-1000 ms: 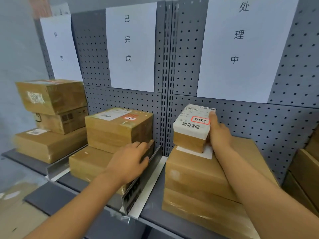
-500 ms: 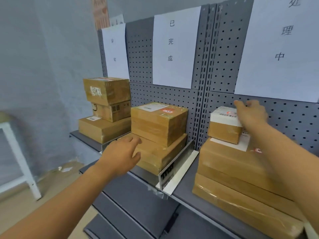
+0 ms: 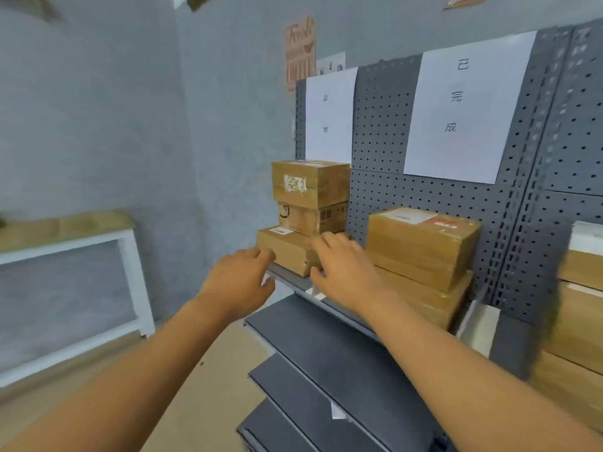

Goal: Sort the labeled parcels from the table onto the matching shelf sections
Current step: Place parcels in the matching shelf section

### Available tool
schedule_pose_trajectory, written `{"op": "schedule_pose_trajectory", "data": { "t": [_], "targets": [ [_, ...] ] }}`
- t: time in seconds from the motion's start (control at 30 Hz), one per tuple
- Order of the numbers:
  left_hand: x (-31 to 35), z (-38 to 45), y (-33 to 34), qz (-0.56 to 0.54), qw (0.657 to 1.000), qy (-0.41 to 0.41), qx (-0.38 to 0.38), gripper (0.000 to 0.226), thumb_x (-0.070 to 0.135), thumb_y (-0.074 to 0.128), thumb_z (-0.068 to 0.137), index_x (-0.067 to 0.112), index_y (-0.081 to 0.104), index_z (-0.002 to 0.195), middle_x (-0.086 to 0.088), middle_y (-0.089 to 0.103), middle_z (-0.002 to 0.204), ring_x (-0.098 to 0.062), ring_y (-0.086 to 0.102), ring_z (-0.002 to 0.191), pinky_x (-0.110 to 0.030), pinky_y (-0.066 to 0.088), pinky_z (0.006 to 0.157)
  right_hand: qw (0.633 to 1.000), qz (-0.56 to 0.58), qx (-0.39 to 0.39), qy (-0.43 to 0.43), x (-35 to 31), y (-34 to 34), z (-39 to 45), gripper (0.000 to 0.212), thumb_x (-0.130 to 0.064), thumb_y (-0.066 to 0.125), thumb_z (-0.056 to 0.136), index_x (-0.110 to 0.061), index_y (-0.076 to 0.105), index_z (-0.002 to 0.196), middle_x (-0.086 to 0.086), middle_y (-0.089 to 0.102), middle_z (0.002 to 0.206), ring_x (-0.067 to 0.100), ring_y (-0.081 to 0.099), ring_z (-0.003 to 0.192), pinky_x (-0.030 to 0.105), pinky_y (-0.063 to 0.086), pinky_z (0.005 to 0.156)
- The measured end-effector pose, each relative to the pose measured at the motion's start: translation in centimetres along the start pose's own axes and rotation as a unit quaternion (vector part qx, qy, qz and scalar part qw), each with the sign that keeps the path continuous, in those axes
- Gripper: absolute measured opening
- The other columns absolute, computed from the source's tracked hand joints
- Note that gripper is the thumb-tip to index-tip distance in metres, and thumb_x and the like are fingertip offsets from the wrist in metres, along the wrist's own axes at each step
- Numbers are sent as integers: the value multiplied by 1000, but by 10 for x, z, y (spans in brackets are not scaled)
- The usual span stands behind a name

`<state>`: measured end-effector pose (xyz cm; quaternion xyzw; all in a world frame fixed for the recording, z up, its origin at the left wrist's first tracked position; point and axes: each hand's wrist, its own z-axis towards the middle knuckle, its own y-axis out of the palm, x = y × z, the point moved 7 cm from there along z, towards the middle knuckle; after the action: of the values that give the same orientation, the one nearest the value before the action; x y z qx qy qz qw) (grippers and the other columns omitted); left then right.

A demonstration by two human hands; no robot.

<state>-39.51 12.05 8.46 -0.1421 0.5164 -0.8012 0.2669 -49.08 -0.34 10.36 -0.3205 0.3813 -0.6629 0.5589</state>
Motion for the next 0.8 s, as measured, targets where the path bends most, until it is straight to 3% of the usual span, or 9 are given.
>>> {"op": "schedule_pose_trajectory", "data": {
  "t": [0.23,0.33,0.8],
  "targets": [
    [-134,-37,-2,28,997,-72,-9,45,39,44,100,22,42,141,-4,57,127,-26,56,114,-38,48,91,998,39,-23,-49,-118,54,70,47,-19,50,94,-15,45,141,7,53,129,28,47,119,37,39,90],
    [-180,-44,4,33,995,-97,-13,44,40,44,99,23,42,140,-2,58,128,-24,56,115,-37,47,93,996,53,-31,-65,-154,80,102,47,-20,49,96,-16,43,142,6,52,129,27,47,120,38,40,95],
    [-396,-20,60,82,969,-229,-50,43,39,44,99,25,43,140,2,58,125,-22,55,116,-33,43,92,979,126,-76,-141,-249,216,280,51,-21,50,95,-18,40,145,4,49,134,26,44,125,36,36,104]
  ]
}}
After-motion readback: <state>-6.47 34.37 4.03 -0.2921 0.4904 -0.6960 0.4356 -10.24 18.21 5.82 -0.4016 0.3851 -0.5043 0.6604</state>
